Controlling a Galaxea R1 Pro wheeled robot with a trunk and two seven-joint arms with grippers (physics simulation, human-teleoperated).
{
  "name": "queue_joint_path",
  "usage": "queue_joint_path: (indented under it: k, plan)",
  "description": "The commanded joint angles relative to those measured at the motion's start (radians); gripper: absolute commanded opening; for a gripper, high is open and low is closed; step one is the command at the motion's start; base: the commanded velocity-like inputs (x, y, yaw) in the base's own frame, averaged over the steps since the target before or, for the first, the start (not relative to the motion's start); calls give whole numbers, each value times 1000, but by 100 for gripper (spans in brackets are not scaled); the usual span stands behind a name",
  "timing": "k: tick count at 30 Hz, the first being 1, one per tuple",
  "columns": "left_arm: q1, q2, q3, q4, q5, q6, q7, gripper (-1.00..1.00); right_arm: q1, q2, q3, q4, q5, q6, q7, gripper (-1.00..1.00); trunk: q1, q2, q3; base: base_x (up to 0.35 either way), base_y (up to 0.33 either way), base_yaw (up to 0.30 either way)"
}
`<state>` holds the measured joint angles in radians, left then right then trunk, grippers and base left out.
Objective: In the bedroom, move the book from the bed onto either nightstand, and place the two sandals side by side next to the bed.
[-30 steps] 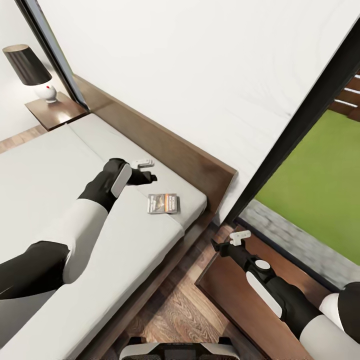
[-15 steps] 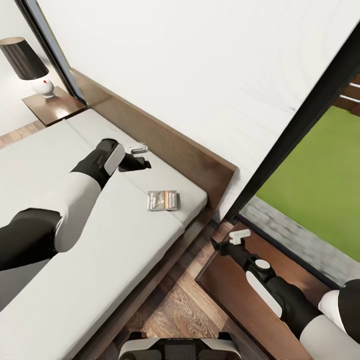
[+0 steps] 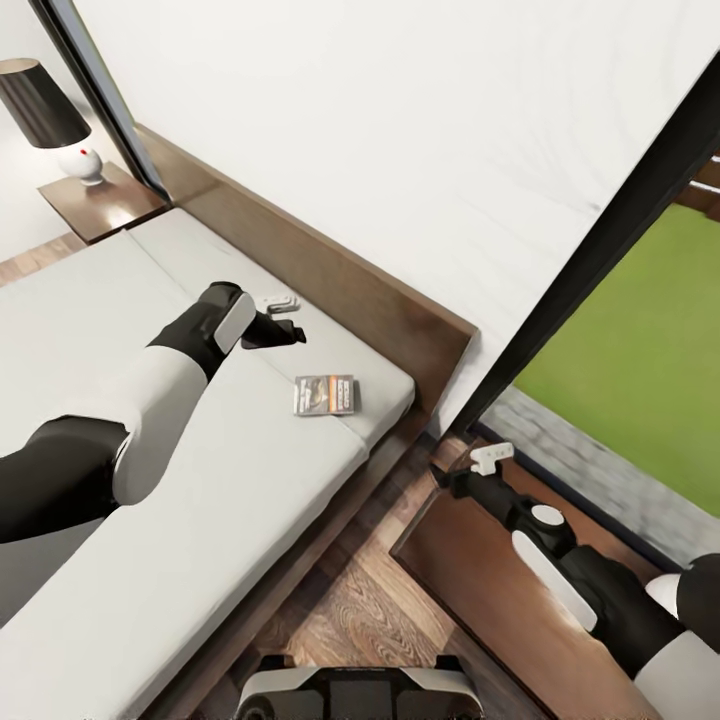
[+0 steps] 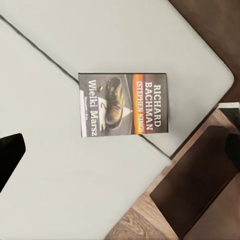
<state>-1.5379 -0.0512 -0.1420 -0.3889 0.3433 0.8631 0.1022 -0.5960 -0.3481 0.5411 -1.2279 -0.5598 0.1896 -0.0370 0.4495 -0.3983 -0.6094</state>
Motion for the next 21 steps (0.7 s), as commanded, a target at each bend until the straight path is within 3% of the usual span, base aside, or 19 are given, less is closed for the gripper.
queue_joint_path:
  k: [1, 6, 8, 12, 21]
  plan:
    - [-1, 1, -7, -1, 11, 4, 9, 100, -1, -3, 2, -10, -17, 12, -4, 100, 1, -2, -3, 0, 0, 0]
    - [0, -2, -8, -1, 9, 7, 8, 100, -2, -7, -2, -45, -63, 57, -8, 100, 1, -2, -11, 0, 0, 0]
    - [2, -2, -8, -1, 8, 8, 8, 100, -2, -7, -29, -54, -70, 69, -8, 100, 1, -2, -14, 0, 0, 0]
    - [7, -1, -8, -1, 8, 7, 8, 100, -2, -5, -89, -78, -73, 100, -6, 100, 1, -2, -20, 0, 0, 0]
    - [15, -2, -10, -1, 7, 2, 6, 100, -3, -6, -110, -116, -72, 135, -4, 100, 1, -2, -35, 0, 0, 0]
